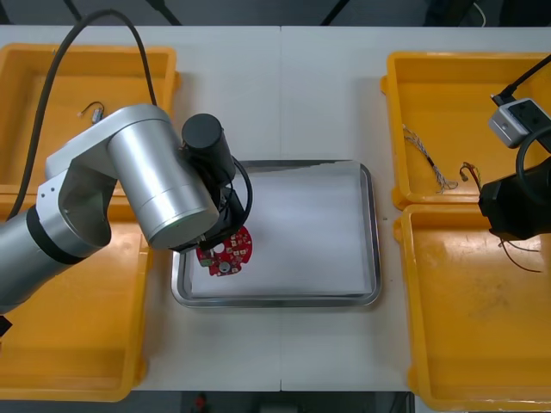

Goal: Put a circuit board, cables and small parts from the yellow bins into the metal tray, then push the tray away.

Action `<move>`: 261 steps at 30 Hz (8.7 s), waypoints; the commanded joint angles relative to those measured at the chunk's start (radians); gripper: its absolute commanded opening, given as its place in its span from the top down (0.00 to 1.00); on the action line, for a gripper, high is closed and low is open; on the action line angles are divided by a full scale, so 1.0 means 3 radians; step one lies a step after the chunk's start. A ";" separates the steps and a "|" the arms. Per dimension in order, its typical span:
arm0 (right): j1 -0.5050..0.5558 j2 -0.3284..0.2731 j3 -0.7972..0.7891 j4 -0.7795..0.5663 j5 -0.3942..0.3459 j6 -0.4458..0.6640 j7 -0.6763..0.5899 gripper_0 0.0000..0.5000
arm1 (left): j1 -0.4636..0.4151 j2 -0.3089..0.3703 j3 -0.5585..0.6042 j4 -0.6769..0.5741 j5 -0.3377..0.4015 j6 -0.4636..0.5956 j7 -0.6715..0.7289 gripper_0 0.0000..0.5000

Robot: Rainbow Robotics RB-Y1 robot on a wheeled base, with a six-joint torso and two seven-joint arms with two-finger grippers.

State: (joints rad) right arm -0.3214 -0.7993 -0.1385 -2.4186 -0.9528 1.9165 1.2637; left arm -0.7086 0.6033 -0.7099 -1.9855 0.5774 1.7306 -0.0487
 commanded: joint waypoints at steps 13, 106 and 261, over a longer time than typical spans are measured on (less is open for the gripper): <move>0.0018 0.0026 -0.0091 -0.0078 0.0026 0.0011 0.0124 1.00 | -0.0092 -0.0160 -0.0272 0.0191 -0.0145 -0.0144 -0.0134 0.85; -0.2043 0.0696 0.3427 0.1195 0.0394 -0.0697 0.1801 1.00 | -0.0931 0.1318 0.1502 0.2154 0.0898 -0.1131 -0.2931 0.00; -0.1792 0.0353 0.1811 0.4207 0.0589 -0.1976 0.1141 0.22 | -0.1212 0.1292 0.1395 0.1899 0.1552 0.0030 -0.3494 1.00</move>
State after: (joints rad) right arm -0.8492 -0.7033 0.3867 -1.1507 -0.7806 1.3326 1.6060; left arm -1.0203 0.9452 -0.3346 -1.3531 1.0206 1.6941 -1.2853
